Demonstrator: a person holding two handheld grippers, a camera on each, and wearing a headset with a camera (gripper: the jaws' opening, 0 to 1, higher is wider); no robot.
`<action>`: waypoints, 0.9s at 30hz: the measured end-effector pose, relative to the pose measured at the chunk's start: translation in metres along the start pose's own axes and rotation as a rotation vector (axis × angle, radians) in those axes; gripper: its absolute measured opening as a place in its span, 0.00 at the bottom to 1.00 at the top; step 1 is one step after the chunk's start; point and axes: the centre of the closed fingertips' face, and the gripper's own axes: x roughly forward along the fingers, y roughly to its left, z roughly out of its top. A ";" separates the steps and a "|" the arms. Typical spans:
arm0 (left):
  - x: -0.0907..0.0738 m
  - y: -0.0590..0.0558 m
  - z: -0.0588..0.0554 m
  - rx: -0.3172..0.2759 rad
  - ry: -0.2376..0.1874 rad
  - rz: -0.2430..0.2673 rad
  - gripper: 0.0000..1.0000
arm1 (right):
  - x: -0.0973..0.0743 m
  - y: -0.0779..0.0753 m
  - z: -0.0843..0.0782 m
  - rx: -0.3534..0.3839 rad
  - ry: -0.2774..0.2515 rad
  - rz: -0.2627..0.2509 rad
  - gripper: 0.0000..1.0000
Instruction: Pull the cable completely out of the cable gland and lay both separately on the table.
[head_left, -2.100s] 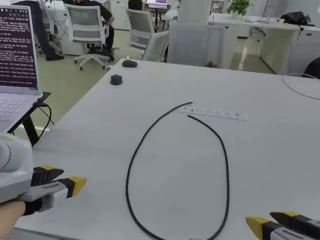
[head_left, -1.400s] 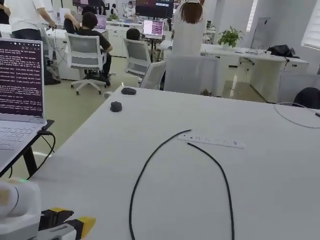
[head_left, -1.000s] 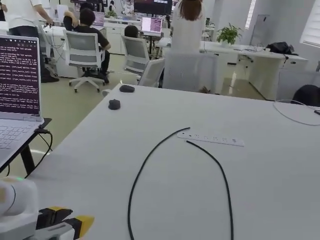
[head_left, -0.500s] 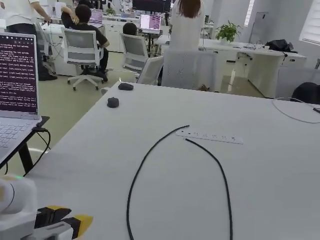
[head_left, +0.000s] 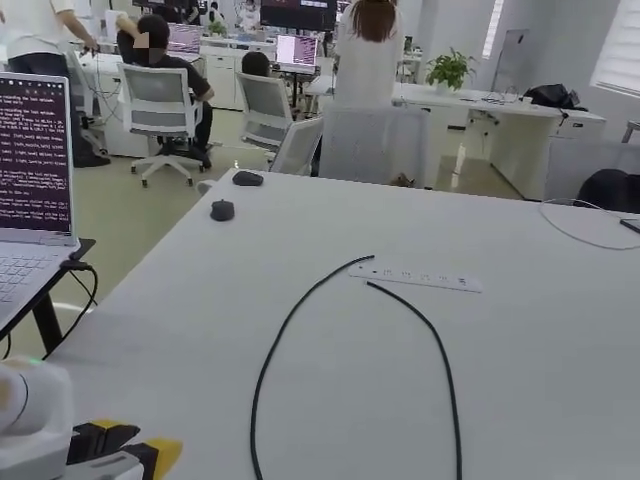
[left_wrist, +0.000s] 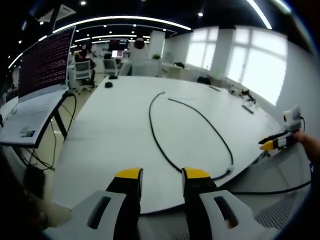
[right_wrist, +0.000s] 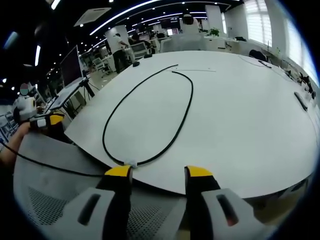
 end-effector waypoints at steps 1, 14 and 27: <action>0.000 0.001 0.000 0.005 0.001 0.007 0.35 | 0.000 0.001 -0.001 -0.002 0.004 0.003 0.43; 0.000 -0.001 -0.005 0.011 0.029 0.003 0.38 | 0.003 0.009 -0.009 -0.027 0.055 0.052 0.41; 0.012 -0.039 -0.003 0.535 0.227 -0.104 0.38 | 0.003 0.012 -0.006 -0.039 0.042 0.075 0.38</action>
